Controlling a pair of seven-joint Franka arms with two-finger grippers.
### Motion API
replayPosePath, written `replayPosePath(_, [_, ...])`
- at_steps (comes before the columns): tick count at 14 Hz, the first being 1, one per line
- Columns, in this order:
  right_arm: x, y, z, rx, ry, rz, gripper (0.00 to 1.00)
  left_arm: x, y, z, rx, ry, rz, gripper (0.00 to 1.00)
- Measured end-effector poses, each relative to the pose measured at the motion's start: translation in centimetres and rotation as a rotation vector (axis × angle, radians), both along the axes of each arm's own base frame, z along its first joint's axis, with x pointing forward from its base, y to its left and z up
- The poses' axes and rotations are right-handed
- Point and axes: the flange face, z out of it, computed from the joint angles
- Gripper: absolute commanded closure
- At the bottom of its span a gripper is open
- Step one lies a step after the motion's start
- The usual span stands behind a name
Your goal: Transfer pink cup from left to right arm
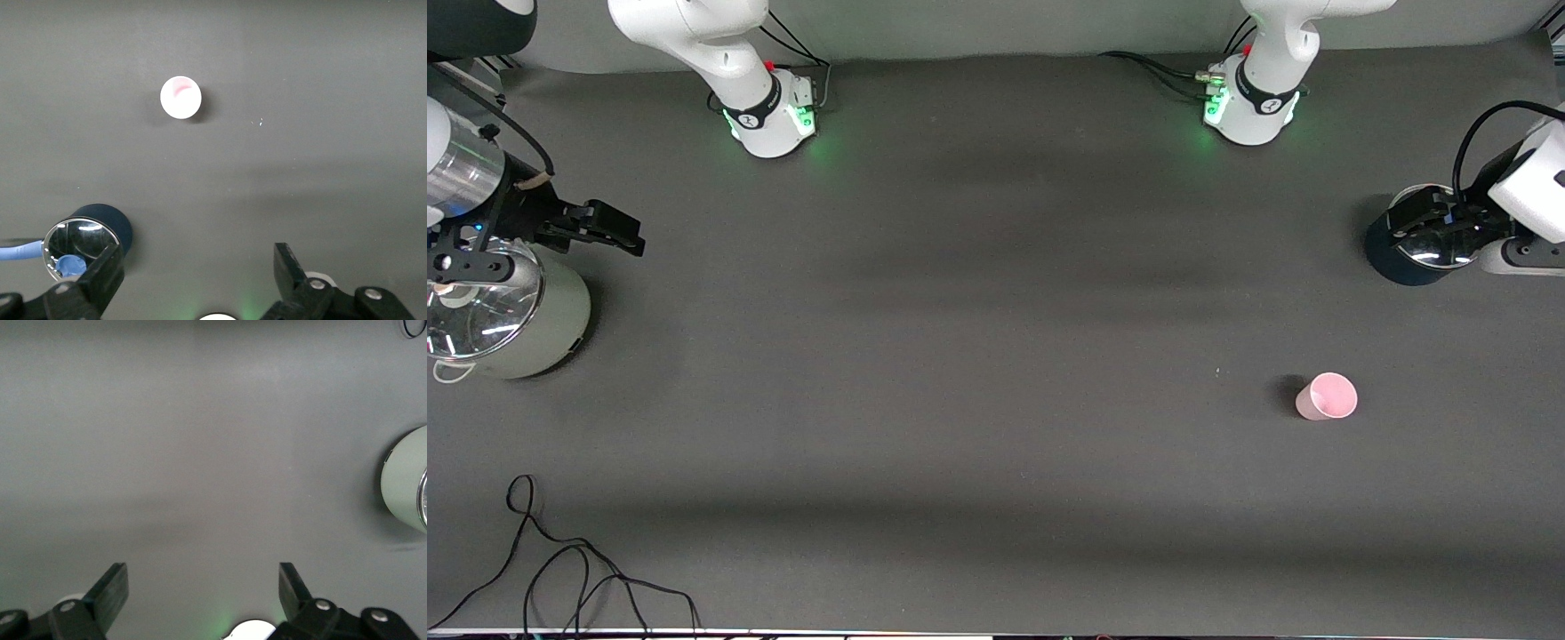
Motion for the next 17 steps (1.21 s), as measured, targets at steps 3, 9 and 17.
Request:
replayPosePath(3, [0.1,-1.3,0.0,0.002,0.000,0.004,0.00,0.0,0.0,0.0,0.000,0.000,0.000,0.00])
replayPosePath(9, [0.1,-1.2,0.0,0.002,0.000,0.006,0.00,0.0,0.0,0.3,0.000,-0.007,0.000,0.00])
replayPosePath(17, [0.1,-1.2,-0.2,0.002,0.004,0.009,0.00,1.0,0.0,1.1,-0.004,-0.050,-0.030,0.00])
